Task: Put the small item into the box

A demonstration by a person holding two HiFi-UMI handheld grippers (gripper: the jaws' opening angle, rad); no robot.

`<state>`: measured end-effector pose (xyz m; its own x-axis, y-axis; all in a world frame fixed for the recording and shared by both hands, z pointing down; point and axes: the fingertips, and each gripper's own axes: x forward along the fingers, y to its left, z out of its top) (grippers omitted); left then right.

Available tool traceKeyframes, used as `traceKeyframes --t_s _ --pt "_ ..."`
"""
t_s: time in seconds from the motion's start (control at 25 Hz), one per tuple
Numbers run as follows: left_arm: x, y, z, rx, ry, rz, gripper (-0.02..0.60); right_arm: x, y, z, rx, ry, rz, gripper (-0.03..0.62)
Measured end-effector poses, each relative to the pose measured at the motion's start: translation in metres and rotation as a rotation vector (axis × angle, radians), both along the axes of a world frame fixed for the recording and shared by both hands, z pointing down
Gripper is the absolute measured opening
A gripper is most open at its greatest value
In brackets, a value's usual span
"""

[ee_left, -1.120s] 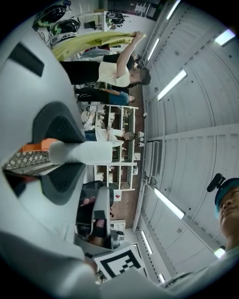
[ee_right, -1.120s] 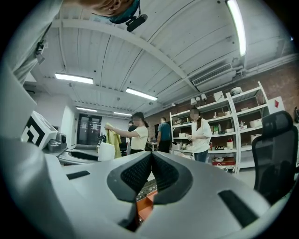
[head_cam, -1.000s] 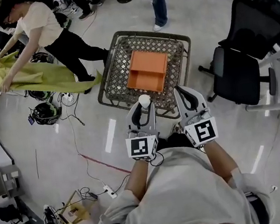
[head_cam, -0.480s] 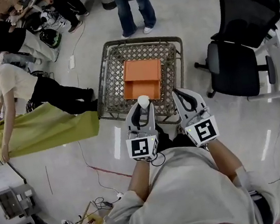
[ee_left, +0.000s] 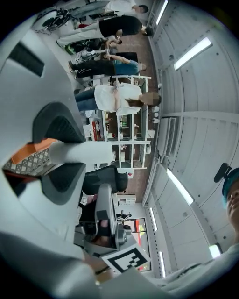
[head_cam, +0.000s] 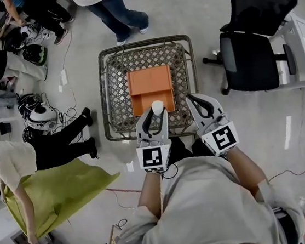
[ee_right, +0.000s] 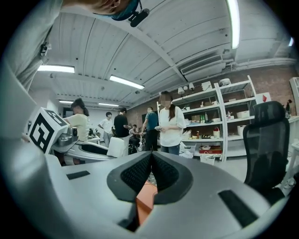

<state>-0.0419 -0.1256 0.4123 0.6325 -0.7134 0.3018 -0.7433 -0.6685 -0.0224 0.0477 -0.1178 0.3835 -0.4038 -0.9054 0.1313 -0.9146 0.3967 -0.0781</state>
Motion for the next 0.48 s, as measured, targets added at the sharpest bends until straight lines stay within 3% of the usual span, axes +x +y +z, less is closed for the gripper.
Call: traceKeyframes --t_s 0.2,0.48 --pt "0.001 -0.022 0.026 -0.068 -0.055 0.187 0.135 -0.012 -0.022 0.027 -0.072 0.021 0.069 0.003" --pt "-0.005 -0.04 0.072 -0.12 -0.191 0.404 0.135 -0.023 -0.04 0.064 -0.14 0.018 0.163 0.003"
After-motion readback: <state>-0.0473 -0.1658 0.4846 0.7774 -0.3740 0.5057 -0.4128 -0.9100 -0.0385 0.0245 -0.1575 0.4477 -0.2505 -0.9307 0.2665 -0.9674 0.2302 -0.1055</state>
